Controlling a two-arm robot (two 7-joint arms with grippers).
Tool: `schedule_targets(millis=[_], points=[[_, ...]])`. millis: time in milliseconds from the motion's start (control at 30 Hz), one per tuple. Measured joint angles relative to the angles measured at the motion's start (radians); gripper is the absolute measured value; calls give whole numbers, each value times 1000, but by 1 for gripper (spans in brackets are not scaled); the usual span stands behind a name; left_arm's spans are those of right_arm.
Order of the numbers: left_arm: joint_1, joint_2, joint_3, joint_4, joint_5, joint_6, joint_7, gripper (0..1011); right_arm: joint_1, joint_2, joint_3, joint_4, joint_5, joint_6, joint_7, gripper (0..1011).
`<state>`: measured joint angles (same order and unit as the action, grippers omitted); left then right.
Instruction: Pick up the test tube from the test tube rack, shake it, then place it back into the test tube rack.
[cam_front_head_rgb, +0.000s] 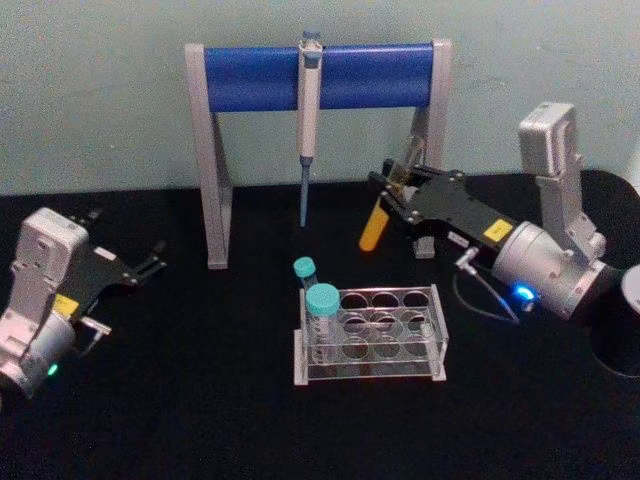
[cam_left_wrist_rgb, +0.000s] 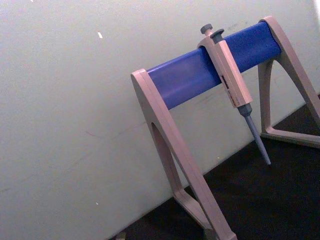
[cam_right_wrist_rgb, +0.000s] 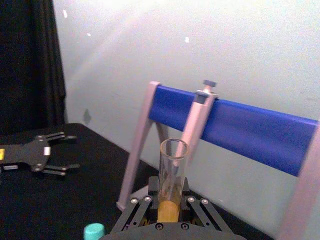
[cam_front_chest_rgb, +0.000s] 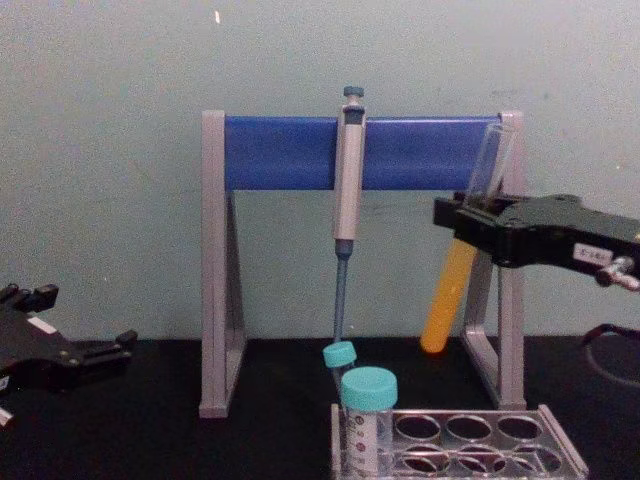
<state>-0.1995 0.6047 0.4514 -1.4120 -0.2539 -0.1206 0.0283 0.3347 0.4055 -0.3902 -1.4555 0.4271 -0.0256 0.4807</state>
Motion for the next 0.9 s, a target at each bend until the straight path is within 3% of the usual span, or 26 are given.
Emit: schedule_targets(millis=[300,500,700,900], points=[[0,0,0,0,0,0,0,1001,-39,45,42,-43,10,6,-13,230],[0,0,0,0,0,0,0,1001,-113,100,68,-137,33,26,-5,230],[0,0,0,0,0,0,0,1001,-173,139,69,-214,48,42,10,230],[0,0,0,0,0,0,0,1001,-192,147,44,-246,51,44,22,232]])
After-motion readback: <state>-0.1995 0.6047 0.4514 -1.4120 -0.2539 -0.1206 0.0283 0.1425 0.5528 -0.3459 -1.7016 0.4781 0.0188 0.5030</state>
